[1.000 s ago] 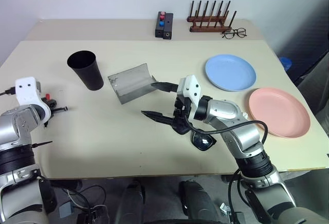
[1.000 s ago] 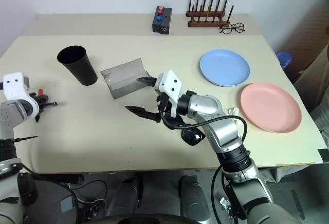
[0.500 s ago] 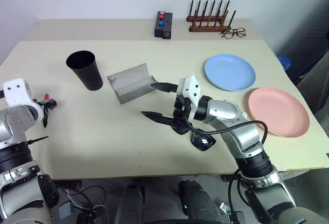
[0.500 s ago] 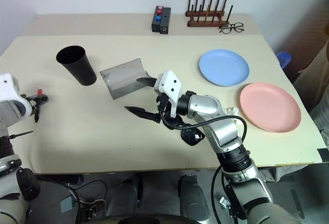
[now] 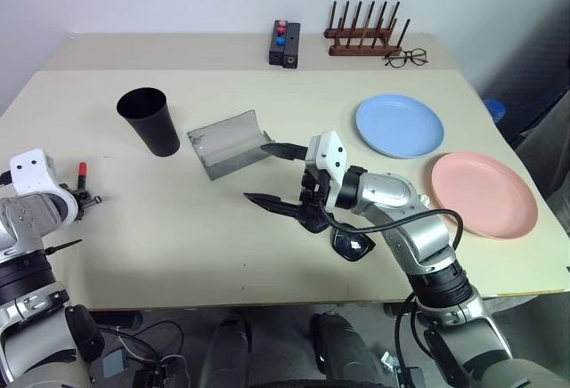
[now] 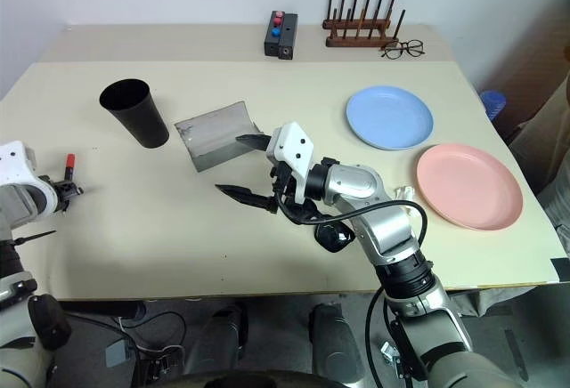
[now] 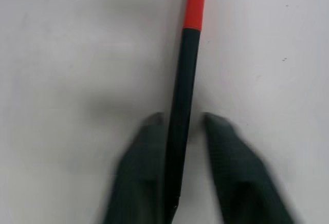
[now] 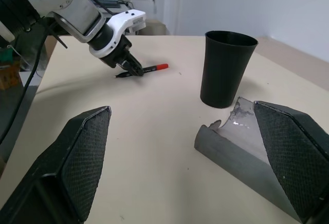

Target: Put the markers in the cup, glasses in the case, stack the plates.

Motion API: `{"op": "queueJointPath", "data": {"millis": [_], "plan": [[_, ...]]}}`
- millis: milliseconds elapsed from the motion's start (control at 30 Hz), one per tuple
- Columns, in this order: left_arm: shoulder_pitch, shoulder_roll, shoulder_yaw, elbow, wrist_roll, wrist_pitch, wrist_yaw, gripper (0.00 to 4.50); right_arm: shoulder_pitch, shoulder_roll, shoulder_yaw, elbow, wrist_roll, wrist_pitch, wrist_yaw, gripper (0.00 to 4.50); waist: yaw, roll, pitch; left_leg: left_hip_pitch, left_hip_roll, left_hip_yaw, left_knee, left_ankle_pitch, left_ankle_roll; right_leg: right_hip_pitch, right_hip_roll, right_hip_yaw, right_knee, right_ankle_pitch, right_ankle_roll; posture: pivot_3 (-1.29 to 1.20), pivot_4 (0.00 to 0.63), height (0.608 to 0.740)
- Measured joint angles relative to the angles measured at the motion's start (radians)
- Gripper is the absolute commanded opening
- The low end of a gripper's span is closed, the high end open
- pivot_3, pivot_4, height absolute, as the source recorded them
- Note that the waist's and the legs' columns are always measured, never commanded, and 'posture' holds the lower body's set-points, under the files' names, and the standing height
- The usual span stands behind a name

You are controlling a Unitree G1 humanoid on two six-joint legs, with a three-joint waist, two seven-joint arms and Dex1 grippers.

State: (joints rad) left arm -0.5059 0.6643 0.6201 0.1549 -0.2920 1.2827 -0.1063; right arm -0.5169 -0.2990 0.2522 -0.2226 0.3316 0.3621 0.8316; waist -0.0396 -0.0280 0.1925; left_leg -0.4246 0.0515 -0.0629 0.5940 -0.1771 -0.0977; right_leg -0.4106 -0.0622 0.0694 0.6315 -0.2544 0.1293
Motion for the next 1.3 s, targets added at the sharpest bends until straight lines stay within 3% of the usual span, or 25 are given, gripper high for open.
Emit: {"op": "queueJointPath", "data": {"millis": [133, 233, 300, 400, 500, 733, 967, 1300], "plan": [[0.029, -0.001, -0.051, 0.001, 0.026, -0.14, -0.01, 0.01, 0.0, 0.0, 0.0, 0.0, -0.004, -0.001, 0.0, 4.5, -0.001, 0.0, 0.0, 0.0, 0.0, 0.0, 0.0, 0.0, 0.0, 0.0, 0.0, 0.0, 0.0, -0.001, -0.002, 0.0, 0.15, 0.738], [0.018, -0.039, -0.076, -0.028, 0.082, -0.472, 0.029, 0.01, 0.0, 0.002, -0.001, 0.004, -0.012, -0.017, -0.004, 4.5, 0.004, -0.001, 0.0, -0.001, 0.0, 0.0, 0.0, 0.0, -0.001, -0.001, 0.0, 0.0, -0.001, -0.001, -0.003, 0.0, 0.15, 0.738], [-0.029, -0.084, -0.073, -0.081, 0.087, -0.667, 0.063, 0.01, -0.004, 0.01, -0.001, 0.016, -0.025, -0.038, -0.018, 4.5, 0.012, -0.001, 0.0, -0.002, 0.0, 0.0, 0.0, 0.0, -0.001, 0.0, 0.0, 0.0, -0.002, 0.0, -0.001, 0.0, 0.15, 0.738], [-0.116, -0.134, -0.08, -0.142, 0.083, -0.823, 0.092, 0.01, -0.025, 0.036, -0.003, 0.042, -0.037, -0.063, -0.039, 4.5, 0.021, -0.001, 0.0, -0.001, 0.0, 0.0, 0.0, 0.0, -0.001, 0.0, 0.0, 0.0, -0.002, 0.001, -0.001, 0.0, 0.15, 0.738], [-0.174, -0.169, -0.165, -0.135, 0.111, -0.939, 0.092, 0.01, -0.047, 0.053, -0.008, 0.065, -0.046, -0.092, -0.059, 4.5, 0.024, -0.001, 0.0, -0.001, 0.0, 0.0, 0.0, 0.001, -0.001, 0.0, 0.0, 0.0, -0.001, 0.001, 0.0, 0.0, 0.15, 0.738], [-0.227, -0.233, -0.332, 0.055, 0.195, -1.127, 0.087, 0.01, -0.077, 0.104, -0.036, 0.099, -0.049, -0.126, -0.109, 4.5, 0.019, -0.001, 0.0, -0.001, 0.0, 0.0, 0.0, 0.001, -0.001, 0.0, 0.001, 0.0, -0.001, 0.001, 0.001, 0.0, 0.15, 0.738], [-0.257, -0.25, -0.343, 0.23, 0.215, -1.269, 0.095, 0.01, -0.078, 0.119, -0.066, 0.082, -0.024, -0.104, -0.139, 4.5, 0.021, -0.001, 0.0, -0.001, 0.0, 0.0, 0.0, 0.001, -0.001, 0.0, 0.001, 0.0, -0.001, 0.001, 0.001, 0.0, 0.15, 0.738], [-0.19, -0.286, -0.343, 0.246, 0.214, -1.312, 0.091, 0.01, -0.068, 0.115, -0.067, 0.067, -0.013, -0.085, -0.145, 4.5, 0.022, -0.001, 0.0, -0.001, 0.0, 0.0, 0.0, 0.001, -0.001, 0.0, 0.001, 0.0, -0.001, 0.001, 0.001, 0.0, 0.15, 0.738]]}}
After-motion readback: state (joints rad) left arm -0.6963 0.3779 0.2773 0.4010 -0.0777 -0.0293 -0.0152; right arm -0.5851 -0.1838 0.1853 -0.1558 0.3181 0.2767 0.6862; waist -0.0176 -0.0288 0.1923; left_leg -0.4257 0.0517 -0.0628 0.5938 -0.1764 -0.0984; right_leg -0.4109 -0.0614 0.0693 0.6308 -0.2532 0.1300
